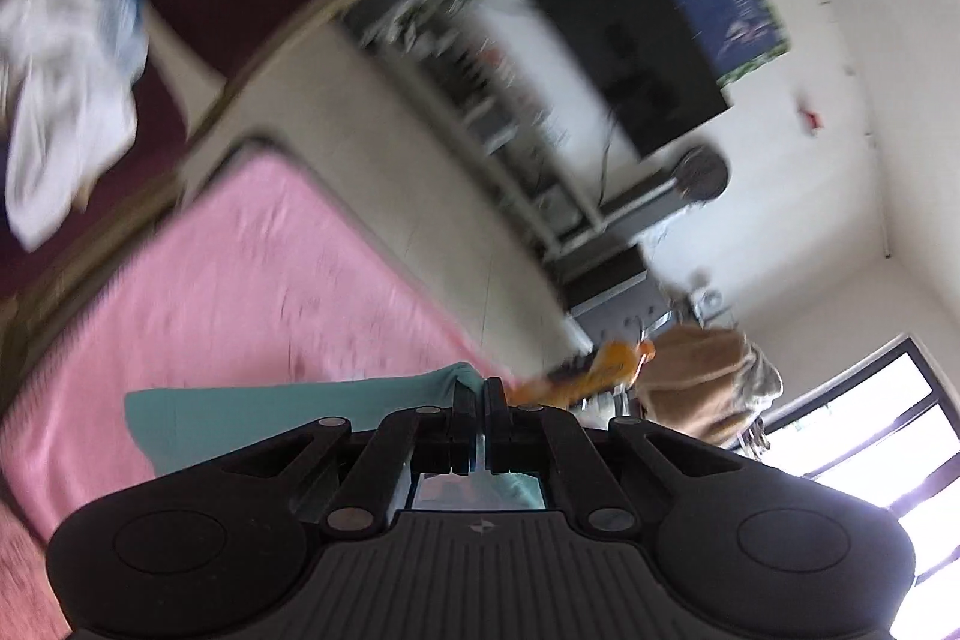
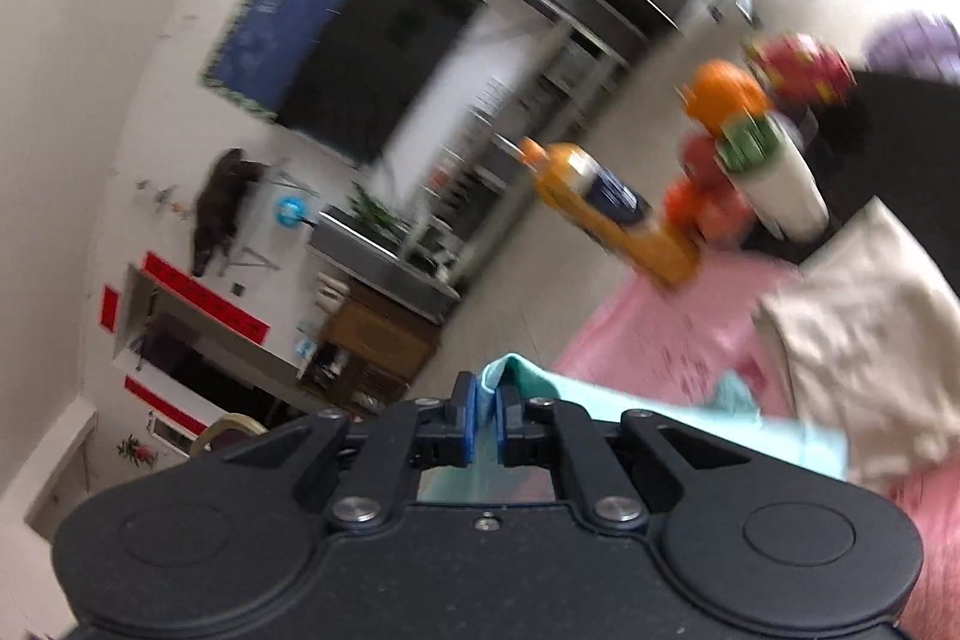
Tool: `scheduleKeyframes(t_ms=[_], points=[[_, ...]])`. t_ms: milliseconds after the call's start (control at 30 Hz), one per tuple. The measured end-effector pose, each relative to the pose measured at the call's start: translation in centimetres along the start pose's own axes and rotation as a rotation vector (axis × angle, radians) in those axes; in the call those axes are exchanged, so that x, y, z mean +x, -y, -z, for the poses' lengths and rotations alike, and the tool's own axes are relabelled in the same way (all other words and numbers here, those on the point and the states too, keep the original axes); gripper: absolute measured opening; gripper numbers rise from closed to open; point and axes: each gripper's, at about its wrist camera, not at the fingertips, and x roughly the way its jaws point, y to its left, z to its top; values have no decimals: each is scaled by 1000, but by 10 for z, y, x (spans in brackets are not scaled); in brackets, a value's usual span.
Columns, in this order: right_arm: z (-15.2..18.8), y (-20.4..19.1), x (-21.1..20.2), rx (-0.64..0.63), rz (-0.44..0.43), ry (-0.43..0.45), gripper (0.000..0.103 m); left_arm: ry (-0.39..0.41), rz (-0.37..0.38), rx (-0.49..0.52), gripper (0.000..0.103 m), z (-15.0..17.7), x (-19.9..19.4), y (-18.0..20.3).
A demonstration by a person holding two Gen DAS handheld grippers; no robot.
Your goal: Fold clothes
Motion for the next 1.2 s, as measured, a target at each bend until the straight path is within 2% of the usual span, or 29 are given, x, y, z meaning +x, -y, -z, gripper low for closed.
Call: scheduleKeyframes(t_ms=[167, 267, 333, 400, 500, 600, 767, 833, 900, 1067, 1133, 1200], points=[[-1, 32, 26, 113, 72, -48, 6, -90, 16, -184, 1, -5, 30, -32], [2, 47, 36, 136, 110, -51, 6, -118, 28, -257, 1, -3, 40, -45], [11, 60, 47, 125, 150, -79, 6, -134, -19, -292, 1, 0, 46, -57], [23, 75, 60, 107, 197, -116, 6, -129, -105, -286, 1, 6, 54, -72], [40, 98, 80, 79, 267, -171, 6, -195, -256, -257, 1, 25, 87, -105], [57, 121, 100, 52, 336, -227, 6, -266, -327, -300, 1, 48, 115, -141], [63, 146, 119, 19, 345, -258, 7, -314, -366, -277, 3, 61, 140, -162], [60, 150, 122, -12, 324, -255, 7, -322, -375, -241, 20, 62, 146, -162], [59, 153, 124, -37, 304, -255, 7, -329, -382, -203, 28, 64, 149, -159], [61, 169, 128, 9, 293, -272, 9, -321, -364, -102, 27, 73, 148, -152], [60, 169, 128, 13, 278, -268, 10, -320, -334, -103, 22, 77, 146, -149], [60, 168, 128, 14, 271, -270, 10, -336, -305, -116, 22, 83, 143, -145]])
